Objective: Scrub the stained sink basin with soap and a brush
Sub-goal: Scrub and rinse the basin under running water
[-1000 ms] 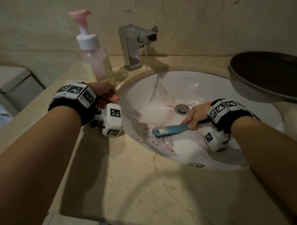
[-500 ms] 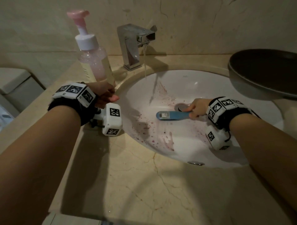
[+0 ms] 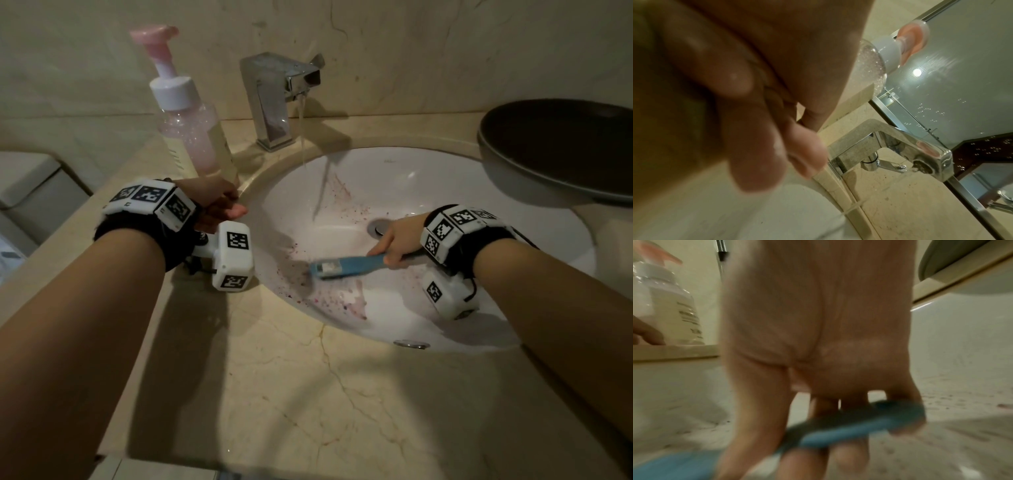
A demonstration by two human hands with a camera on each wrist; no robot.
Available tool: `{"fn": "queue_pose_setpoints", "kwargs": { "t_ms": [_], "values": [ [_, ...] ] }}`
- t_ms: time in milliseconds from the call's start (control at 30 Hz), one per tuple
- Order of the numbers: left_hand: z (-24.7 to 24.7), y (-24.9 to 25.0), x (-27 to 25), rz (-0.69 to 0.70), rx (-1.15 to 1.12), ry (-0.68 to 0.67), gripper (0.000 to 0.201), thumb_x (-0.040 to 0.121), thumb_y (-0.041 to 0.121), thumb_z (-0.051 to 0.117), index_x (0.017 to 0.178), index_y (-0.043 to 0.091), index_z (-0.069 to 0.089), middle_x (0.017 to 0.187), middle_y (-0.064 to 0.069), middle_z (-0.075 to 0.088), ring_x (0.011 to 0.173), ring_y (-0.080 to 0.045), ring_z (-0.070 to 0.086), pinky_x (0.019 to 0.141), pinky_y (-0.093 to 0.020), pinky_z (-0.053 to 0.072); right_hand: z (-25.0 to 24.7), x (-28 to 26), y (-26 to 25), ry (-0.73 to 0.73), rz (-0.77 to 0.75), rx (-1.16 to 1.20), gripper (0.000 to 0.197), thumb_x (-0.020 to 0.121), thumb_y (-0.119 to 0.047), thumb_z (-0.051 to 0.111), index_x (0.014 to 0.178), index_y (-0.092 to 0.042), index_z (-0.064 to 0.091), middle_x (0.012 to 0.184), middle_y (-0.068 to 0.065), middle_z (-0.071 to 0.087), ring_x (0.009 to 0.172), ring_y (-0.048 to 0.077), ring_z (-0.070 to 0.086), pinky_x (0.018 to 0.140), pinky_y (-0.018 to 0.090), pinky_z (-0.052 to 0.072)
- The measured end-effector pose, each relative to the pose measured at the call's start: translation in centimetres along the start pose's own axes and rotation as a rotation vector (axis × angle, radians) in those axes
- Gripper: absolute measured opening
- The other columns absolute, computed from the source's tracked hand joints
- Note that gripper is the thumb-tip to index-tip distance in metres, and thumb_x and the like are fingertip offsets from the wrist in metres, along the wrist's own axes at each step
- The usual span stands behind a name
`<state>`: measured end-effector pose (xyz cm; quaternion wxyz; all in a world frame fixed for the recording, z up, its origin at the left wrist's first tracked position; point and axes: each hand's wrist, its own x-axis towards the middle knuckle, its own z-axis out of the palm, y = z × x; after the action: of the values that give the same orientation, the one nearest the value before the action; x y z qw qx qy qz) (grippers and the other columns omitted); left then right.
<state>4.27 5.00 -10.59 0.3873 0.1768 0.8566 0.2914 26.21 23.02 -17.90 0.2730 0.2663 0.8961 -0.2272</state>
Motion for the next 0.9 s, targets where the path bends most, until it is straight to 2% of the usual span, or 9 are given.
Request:
{"fn": "queue_pose_setpoints", "kwargs": {
  "t_ms": [67,133,267,367,500,600,767,833,900],
  "values": [
    [0.1,0.0,-0.1,0.002,-0.006,-0.008,0.042,0.094,0.028,0.034,0.057,0.012,0.046,0.028,0.005,0.040,0.021,-0.005,0.030,0.032,-0.006,0.023,0.0,-0.4,-0.6,-0.222,-0.059,0.052,0.041,0.090,-0.008,0.054,0.129,-0.023,0.058,0.070,-0.003,0.059,0.051,-0.003,0.053,0.053,0.007,0.041],
    [0.1,0.0,-0.2,0.006,-0.008,0.007,0.041,0.094,0.027,0.034,0.058,0.012,0.047,0.028,0.005,0.042,0.020,-0.005,0.032,0.032,-0.005,0.025,-0.1,-0.5,-0.9,-0.241,-0.086,0.086,0.039,0.092,-0.008,0.054,0.129,-0.019,0.058,0.064,-0.005,0.060,0.047,-0.005,0.052,0.049,0.003,0.039],
    [0.1,0.0,-0.1,0.001,-0.001,0.021,0.042,0.094,0.028,0.036,0.056,0.013,0.045,0.031,0.006,0.042,0.021,-0.005,0.030,0.032,-0.005,0.023,-1.4,-0.6,0.3,0.045,-0.062,0.234,0.035,0.094,-0.007,0.052,0.127,-0.018,0.060,0.065,-0.005,0.061,0.058,0.007,0.045,0.053,0.009,0.038],
    [0.0,0.0,0.0,-0.002,0.013,0.010,0.041,0.093,0.028,0.034,0.056,0.013,0.043,0.031,0.007,0.040,0.023,-0.005,0.030,0.033,-0.006,0.022,-2.5,-1.2,1.8,0.228,-0.019,0.362,0.034,0.095,-0.013,0.052,0.128,-0.020,0.059,0.081,0.004,0.069,0.063,0.011,0.048,0.056,0.011,0.039],
    [0.1,0.0,0.0,0.008,0.005,0.008,0.040,0.094,0.027,0.034,0.057,0.014,0.043,0.032,0.006,0.043,0.030,-0.006,0.031,0.032,-0.006,0.023,-3.5,-2.3,4.2,0.377,0.097,0.370,0.037,0.095,-0.013,0.050,0.132,-0.018,0.055,0.070,-0.005,0.057,0.060,0.010,0.047,0.059,0.013,0.038],
    [0.1,0.0,0.0,0.030,-0.013,0.023,0.037,0.094,0.026,0.035,0.059,0.016,0.042,0.041,0.005,0.049,0.034,-0.007,0.033,0.033,-0.007,0.024,-3.6,-3.5,6.1,0.282,0.116,0.292,0.038,0.092,-0.009,0.055,0.128,-0.019,0.059,0.061,-0.010,0.062,0.059,0.009,0.048,0.060,0.013,0.038],
    [0.1,0.0,-0.1,0.026,0.005,0.032,0.039,0.094,0.027,0.036,0.059,0.014,0.046,0.029,0.006,0.045,0.027,-0.006,0.034,0.033,-0.005,0.025,-2.7,-4.0,6.6,-0.061,0.179,0.163,0.042,0.089,-0.003,0.058,0.130,-0.012,0.056,0.053,-0.026,0.064,0.050,-0.012,0.056,0.050,0.002,0.041],
    [0.0,-0.1,0.1,0.017,0.001,0.015,0.040,0.094,0.028,0.035,0.057,0.014,0.045,0.030,0.006,0.043,0.030,-0.007,0.033,0.033,-0.006,0.024,-1.9,-3.1,5.6,-0.144,0.205,0.073,0.042,0.089,-0.006,0.059,0.130,-0.015,0.057,0.073,-0.019,0.068,0.066,-0.009,0.058,0.059,0.005,0.044],
    [-0.1,-0.1,0.2,0.010,-0.007,0.004,0.041,0.094,0.029,0.035,0.057,0.014,0.045,0.030,0.006,0.042,0.027,-0.006,0.031,0.033,-0.007,0.024,-1.1,-2.1,4.8,-0.136,0.258,0.028,0.042,0.086,-0.012,0.065,0.127,-0.019,0.060,0.102,-0.003,0.060,0.094,0.013,0.053,0.079,0.021,0.047]
  ]
}}
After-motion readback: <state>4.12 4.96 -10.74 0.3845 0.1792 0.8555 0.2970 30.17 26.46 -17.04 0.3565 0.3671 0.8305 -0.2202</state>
